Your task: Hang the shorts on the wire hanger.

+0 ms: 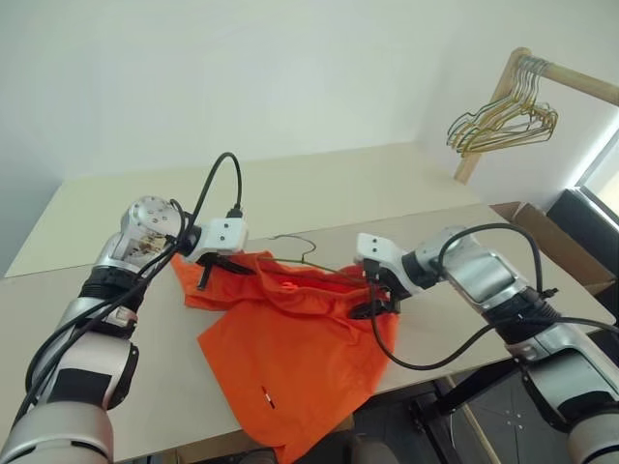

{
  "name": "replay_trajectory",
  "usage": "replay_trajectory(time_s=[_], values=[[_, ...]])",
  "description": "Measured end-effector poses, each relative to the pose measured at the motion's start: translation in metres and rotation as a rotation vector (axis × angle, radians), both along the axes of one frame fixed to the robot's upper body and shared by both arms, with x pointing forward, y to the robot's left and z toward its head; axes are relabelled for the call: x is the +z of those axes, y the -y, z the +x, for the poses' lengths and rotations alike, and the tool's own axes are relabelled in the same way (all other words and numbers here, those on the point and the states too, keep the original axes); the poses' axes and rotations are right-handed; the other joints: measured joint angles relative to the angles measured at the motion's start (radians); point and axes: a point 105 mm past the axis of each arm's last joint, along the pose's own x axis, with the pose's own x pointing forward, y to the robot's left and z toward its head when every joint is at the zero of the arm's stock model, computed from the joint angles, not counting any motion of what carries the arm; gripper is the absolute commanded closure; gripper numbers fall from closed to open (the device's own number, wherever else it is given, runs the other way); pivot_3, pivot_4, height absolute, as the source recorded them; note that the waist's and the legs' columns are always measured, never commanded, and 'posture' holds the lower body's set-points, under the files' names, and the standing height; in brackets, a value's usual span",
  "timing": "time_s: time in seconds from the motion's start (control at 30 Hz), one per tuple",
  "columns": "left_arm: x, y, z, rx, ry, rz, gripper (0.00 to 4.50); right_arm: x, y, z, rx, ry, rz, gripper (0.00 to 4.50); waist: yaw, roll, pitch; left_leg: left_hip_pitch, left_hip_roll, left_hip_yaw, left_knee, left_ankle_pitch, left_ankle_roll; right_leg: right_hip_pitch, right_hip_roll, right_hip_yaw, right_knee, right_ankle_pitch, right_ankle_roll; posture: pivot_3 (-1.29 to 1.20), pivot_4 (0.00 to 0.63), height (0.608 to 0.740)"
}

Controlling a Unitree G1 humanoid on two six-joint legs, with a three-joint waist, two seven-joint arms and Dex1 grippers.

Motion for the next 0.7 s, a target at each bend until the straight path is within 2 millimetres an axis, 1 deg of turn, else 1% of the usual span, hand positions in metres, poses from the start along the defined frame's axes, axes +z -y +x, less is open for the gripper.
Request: replay_trajectory(time_s=[0.2,0.3,0.4,0.43,0.57,0.7], values=[[-0.0006,0.0008,-0.0005,-0.004,-0.007,0.000,4.50,-0.0013,-0.0061,0.0030,0.027,0.016,-0.036,2.51,-0.004,0.000,0.000,-0.001,0.000,0.000,0.000,0.001,-0.002,-0.002,0.000,0.000,0.001,0.000,0.000,-0.09,0.000,0.740],[-0.0015,0.0023,-0.0012,-0.012,-0.012,0.000,4.50,-0.0017,-0.0057,0.0032,0.032,0.019,-0.050,3.53,-0.009,0.000,0.000,-0.006,-0.001,0.000,0.001,0.003,-0.005,-0.006,-0.001,0.000,0.002,0.000,0.000,-0.10,0.000,0.740],[-0.0028,0.0034,-0.0022,-0.021,-0.022,0.001,4.50,-0.0003,-0.0041,0.0050,0.029,0.034,-0.065,4.31,-0.020,0.000,0.000,-0.008,-0.001,0.000,0.002,0.004,-0.006,-0.009,-0.001,0.000,0.003,0.000,0.000,-0.11,0.000,0.740],[-0.0031,0.0043,-0.0024,-0.024,-0.024,0.001,4.50,0.0000,-0.0034,0.0053,0.029,0.038,-0.071,4.49,-0.024,0.000,0.000,-0.009,-0.001,0.000,0.002,0.004,-0.006,-0.009,-0.001,0.000,0.003,0.000,0.000,-0.11,0.000,0.740],[-0.0041,0.0053,-0.0027,-0.028,-0.027,0.005,4.50,0.0008,-0.0029,0.0037,0.040,0.040,-0.079,4.49,-0.038,0.000,0.000,-0.009,-0.001,-0.001,0.002,0.004,-0.007,-0.010,-0.001,0.000,0.003,0.000,0.000,-0.11,0.000,0.740],[-0.0053,0.0061,-0.0029,-0.036,-0.025,0.010,4.50,-0.0023,-0.0029,0.0001,0.041,0.030,-0.080,4.49,-0.049,0.000,0.000,-0.009,-0.001,-0.001,0.002,0.004,-0.006,-0.010,-0.001,0.000,0.003,0.000,0.000,-0.11,0.000,0.740]])
